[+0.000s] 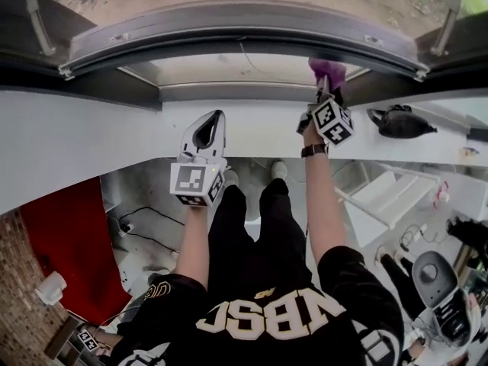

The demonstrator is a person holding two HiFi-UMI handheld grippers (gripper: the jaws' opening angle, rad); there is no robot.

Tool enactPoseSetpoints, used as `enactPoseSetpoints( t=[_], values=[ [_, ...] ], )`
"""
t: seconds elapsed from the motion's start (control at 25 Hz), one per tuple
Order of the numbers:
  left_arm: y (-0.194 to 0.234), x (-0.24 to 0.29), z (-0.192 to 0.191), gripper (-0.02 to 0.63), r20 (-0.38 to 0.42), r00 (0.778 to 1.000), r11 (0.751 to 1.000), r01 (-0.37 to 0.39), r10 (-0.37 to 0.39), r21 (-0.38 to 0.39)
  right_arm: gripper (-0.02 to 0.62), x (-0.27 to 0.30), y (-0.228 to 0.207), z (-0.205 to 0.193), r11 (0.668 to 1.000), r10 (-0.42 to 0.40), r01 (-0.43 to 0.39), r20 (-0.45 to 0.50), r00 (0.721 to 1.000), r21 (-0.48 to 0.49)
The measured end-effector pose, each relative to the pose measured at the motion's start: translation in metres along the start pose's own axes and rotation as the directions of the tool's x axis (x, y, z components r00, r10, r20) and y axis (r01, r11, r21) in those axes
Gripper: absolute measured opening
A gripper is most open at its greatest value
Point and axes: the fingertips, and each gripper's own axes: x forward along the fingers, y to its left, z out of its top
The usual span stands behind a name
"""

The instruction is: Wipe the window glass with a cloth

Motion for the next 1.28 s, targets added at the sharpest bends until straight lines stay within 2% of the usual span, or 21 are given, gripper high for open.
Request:
enactPoseSetpoints(
  t=[0.12, 0.24, 0.36, 0.48, 0.6, 0.64, 0.72, 0.88, 1.0, 1.16, 1.28],
  values=[
    [0.036, -0.023, 0.002, 0.023, 0.015, 0.997, 0.997, -0.069, 0.069, -0.019, 0.106, -0.005, 0.063, -0.079, 0.995, 0.100, -0.103, -0.146, 0.984, -0.016],
    [0.082, -0.061, 0.002, 0.023, 0.036, 0.986, 0.986, -0.160, 0.162, -0.040, 0.106, -0.013, 0.156, -0.146, 0.961, 0.240, -0.267, -0.268, 0.933, -0.068],
    [0.135, -0.106, -0.001, 0.023, 0.036, 0.969, 0.968, -0.243, 0.246, -0.063, 0.106, -0.025, 0.270, -0.197, 0.872, 0.401, -0.468, -0.338, 0.851, -0.144],
    [0.174, -0.146, -0.002, 0.023, 0.025, 0.949, 0.948, -0.312, 0.314, -0.059, 0.106, -0.034, 0.372, -0.226, 0.748, 0.535, -0.630, -0.372, 0.758, -0.210],
    [0.204, -0.180, -0.008, 0.023, 0.026, 0.923, 0.921, -0.381, 0.384, -0.077, 0.106, -0.037, 0.454, -0.239, 0.637, 0.625, -0.727, -0.381, 0.681, -0.255],
    [0.214, -0.191, -0.010, 0.023, 0.025, 0.914, 0.912, -0.401, 0.404, -0.084, 0.106, -0.035, 0.478, -0.242, 0.612, 0.646, -0.746, -0.379, 0.663, -0.263],
    [0.229, -0.207, -0.015, 0.023, 0.022, 0.901, 0.898, -0.430, 0.434, -0.096, 0.106, -0.030, 0.516, -0.247, 0.585, 0.672, -0.767, -0.372, 0.640, -0.263],
    [0.241, -0.220, -0.017, 0.023, 0.027, 0.889, 0.885, -0.451, 0.457, -0.112, 0.106, -0.009, 0.556, -0.247, 0.577, 0.681, -0.771, -0.364, 0.636, -0.269],
    [0.240, -0.216, -0.012, 0.023, 0.023, 0.900, 0.897, -0.432, 0.436, -0.097, 0.106, 0.011, 0.563, -0.240, 0.600, 0.671, -0.755, -0.347, 0.655, -0.263],
    [0.232, -0.205, -0.006, 0.023, 0.021, 0.915, 0.914, -0.401, 0.403, -0.070, 0.106, 0.030, 0.551, -0.226, 0.634, 0.647, -0.727, -0.333, 0.686, -0.265],
    [0.222, -0.195, 0.000, 0.023, 0.030, 0.921, 0.920, -0.385, 0.388, -0.075, 0.106, 0.033, 0.518, -0.213, 0.666, 0.619, -0.694, -0.316, 0.719, -0.274]
  ],
)
